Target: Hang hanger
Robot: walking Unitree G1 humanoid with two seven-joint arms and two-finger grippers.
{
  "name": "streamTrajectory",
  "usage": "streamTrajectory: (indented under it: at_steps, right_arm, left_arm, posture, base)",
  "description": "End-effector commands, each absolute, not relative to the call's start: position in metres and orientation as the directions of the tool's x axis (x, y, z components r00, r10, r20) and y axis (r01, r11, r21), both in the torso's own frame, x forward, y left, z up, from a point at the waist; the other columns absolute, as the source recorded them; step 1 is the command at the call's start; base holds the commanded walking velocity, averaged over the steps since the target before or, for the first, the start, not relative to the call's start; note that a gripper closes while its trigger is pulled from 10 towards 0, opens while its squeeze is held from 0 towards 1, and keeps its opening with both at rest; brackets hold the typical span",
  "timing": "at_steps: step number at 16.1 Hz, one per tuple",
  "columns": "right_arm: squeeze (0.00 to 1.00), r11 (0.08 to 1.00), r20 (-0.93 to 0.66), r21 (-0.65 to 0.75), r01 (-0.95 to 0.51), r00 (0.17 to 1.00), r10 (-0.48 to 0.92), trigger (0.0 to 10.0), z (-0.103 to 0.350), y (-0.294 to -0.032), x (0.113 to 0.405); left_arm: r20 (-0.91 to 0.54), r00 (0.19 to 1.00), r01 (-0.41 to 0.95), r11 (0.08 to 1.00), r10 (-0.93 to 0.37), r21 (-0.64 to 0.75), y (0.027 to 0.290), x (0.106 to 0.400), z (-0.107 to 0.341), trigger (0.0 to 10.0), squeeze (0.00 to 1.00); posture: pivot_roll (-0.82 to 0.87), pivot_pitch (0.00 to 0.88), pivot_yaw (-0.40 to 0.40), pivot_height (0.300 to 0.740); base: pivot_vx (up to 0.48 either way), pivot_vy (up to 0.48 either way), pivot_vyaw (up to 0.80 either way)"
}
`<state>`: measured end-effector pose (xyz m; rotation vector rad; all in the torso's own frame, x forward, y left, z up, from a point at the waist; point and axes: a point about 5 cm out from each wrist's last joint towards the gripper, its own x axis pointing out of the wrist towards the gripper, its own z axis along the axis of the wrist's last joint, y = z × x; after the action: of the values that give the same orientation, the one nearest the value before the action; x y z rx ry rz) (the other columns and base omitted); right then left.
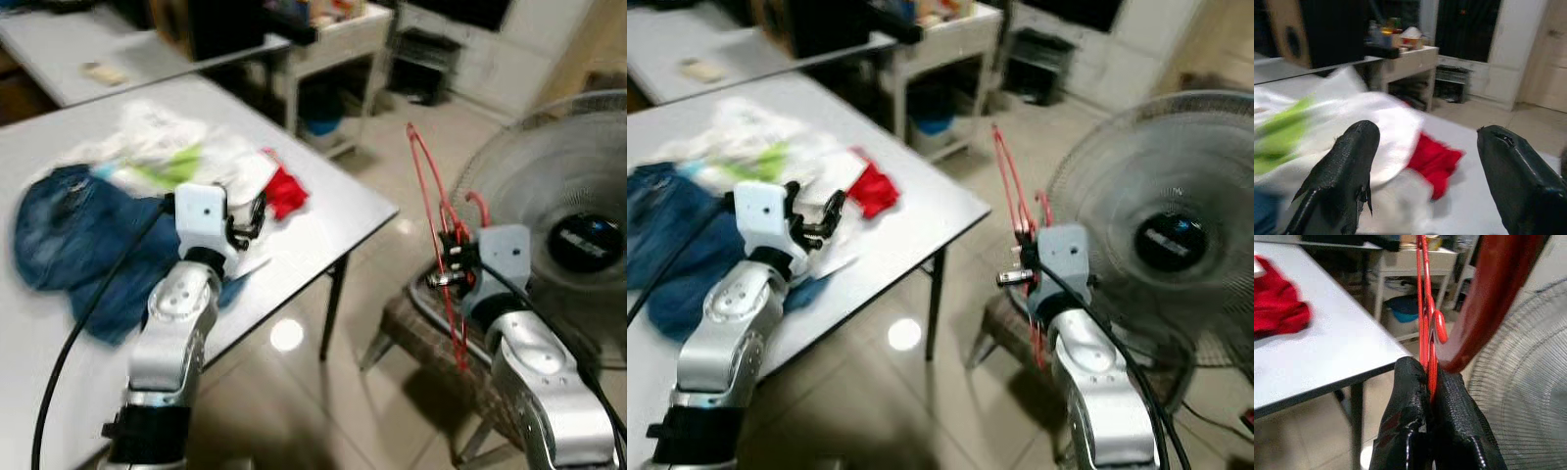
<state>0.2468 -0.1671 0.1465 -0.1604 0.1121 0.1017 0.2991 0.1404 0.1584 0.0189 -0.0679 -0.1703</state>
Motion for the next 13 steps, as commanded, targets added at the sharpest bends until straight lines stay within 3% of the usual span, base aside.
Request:
streamTrajectory:
  at_steps: [1, 4, 13]
  right_arm:
    - [0.00, 0.972, -0.116, -0.205, -0.118, 0.989, 0.096, 10.0, 0.149, -0.172, 0.245]
    - [0.00, 0.977, -0.113, -0.170, -0.125, 0.988, 0.107, 10.0, 0.147, -0.168, 0.244]
    - [0.00, 0.968, -0.121, -0.185, -0.168, 0.982, 0.148, 10.0, 0.145, -0.163, 0.243]
  left_arm:
    - [0.079, 0.979, 0.188, 0.982, -0.190, 0.029, 0.131, 0.300, 0.161, 10.0, 0.00]
    - [0.045, 0.986, 0.161, 0.986, -0.162, 0.038, 0.133, 0.304, 0.158, 10.0, 0.00]
    - [-0.112, 0.988, 0.136, 0.933, -0.104, 0.332, 0.157, 0.340, 0.146, 10.0, 0.00]
  posture:
    - [-0.03, 0.040, -0.052, 0.740]
    - [-0.02, 0.041, -0.053, 0.740]
    - [-0.03, 0.034, -0.027, 0.740]
  base:
    - [0.349, 0.000, 0.80]
    - [0.302, 0.000, 0.27]
    - [0.000, 0.000, 0.00]
